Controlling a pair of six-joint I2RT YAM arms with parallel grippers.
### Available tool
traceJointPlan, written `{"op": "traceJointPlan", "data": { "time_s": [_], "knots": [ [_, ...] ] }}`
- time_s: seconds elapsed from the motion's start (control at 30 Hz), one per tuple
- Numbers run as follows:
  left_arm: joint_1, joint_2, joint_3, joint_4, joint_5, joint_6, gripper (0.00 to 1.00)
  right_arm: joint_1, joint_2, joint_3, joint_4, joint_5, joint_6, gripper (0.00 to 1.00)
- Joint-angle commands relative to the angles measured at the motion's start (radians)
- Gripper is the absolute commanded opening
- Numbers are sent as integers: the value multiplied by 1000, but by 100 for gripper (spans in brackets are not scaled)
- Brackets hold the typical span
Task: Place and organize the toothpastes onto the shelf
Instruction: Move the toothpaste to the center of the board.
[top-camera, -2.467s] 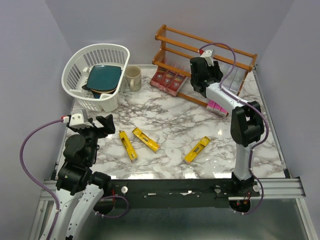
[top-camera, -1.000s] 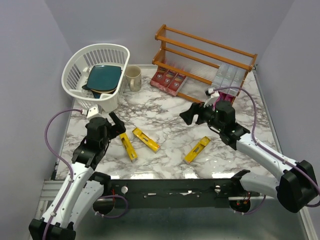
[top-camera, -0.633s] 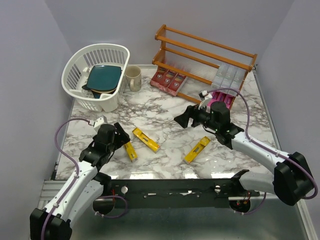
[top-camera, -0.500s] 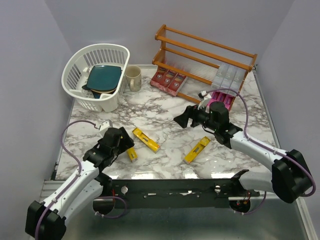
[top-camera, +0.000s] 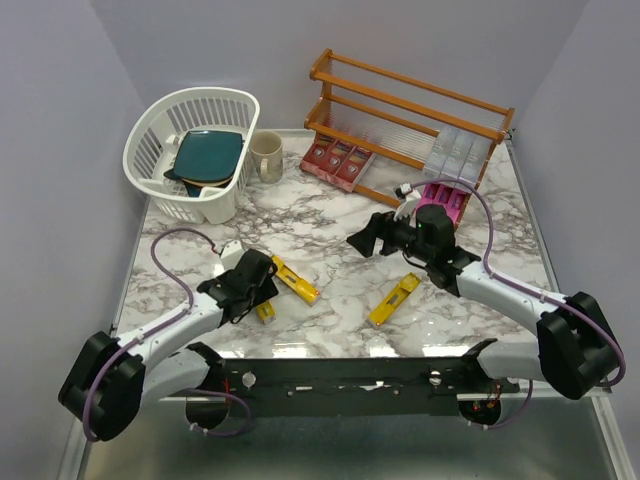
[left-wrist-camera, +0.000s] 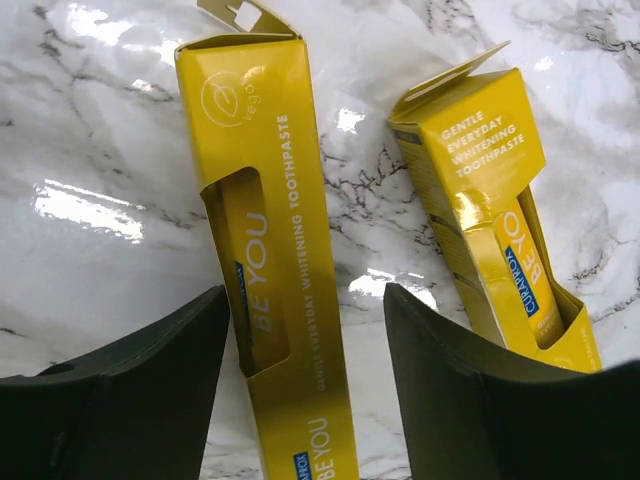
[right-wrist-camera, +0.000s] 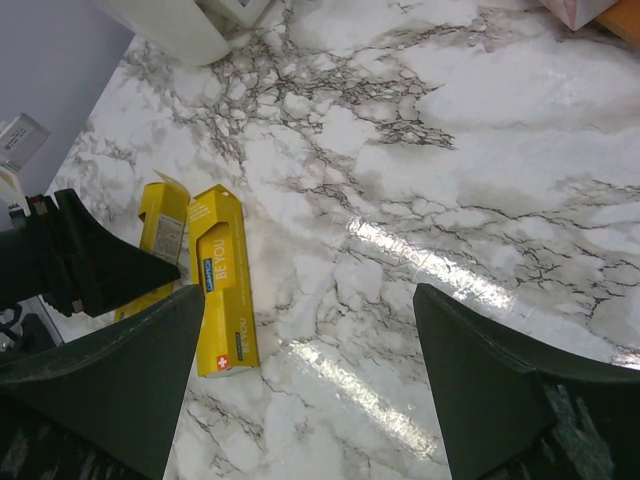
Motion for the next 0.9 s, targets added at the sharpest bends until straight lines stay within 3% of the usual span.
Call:
{"op": "traceJointPlan", "data": {
  "time_s": [0.0, 0.4, 0.57, 0.77, 0.87],
  "knots": [
    [-41, 127, 59, 66, -2, 23, 66, 6, -12, -27, 19, 79, 25, 94],
    [-119, 558, 423, 81, 58, 281, 43, 8, -119, -99, 11, 340, 67, 94],
    [-164, 654, 549, 55, 27, 373, 43, 6, -138, -116, 13, 391, 73, 94],
    [-174, 575, 514, 81, 0, 336, 55, 6, -125, -110, 10, 392, 78, 94],
    [-174, 456, 405, 138, -33, 255, 70, 6, -119, -110, 15, 388, 79, 94]
  ]
}}
